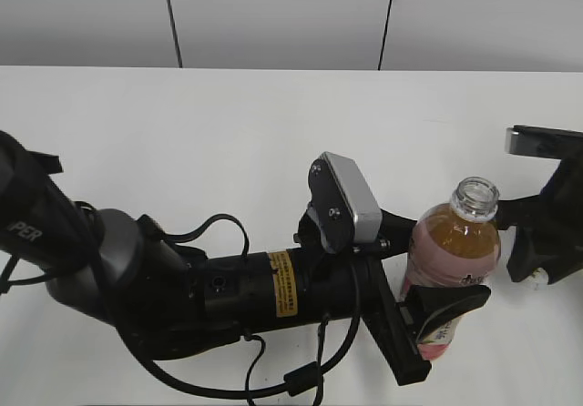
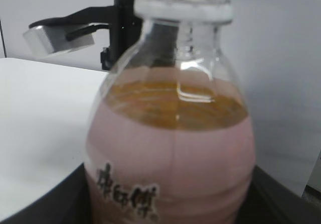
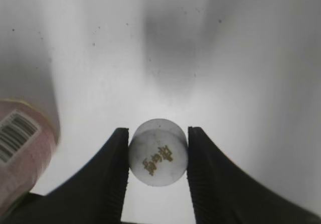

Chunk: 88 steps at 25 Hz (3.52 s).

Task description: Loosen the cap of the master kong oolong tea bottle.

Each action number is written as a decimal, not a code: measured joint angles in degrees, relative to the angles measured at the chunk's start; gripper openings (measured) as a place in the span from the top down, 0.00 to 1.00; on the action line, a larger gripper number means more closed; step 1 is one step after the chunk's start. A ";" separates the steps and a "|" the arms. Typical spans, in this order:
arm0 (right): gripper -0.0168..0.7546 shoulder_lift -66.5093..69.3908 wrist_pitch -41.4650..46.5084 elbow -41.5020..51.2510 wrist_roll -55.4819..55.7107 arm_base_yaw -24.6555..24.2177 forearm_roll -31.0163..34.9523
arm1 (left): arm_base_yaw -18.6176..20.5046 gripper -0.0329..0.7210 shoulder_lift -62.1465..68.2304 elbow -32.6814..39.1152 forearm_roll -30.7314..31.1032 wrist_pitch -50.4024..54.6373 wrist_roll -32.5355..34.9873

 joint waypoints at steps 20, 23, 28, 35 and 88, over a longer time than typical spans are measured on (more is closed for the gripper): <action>0.63 6.86 -10.50 0.25 8.30 8.14 -11.11 | 0.00 0.39 0.00 0.00 0.00 0.00 0.00; 0.60 6.86 -10.50 0.25 8.30 8.14 -11.11 | 0.00 0.39 0.00 0.00 0.00 0.00 0.00; 0.34 6.86 -10.10 0.25 8.30 8.14 -11.14 | 0.00 0.39 0.00 0.00 0.00 0.00 0.00; 0.26 2.64 -8.69 0.30 8.37 8.14 -11.14 | 0.00 0.39 0.00 0.00 0.00 0.00 0.00; 0.26 -10.05 0.34 0.36 8.37 7.18 -11.71 | 4.18 0.35 0.00 0.00 -0.43 -0.19 0.02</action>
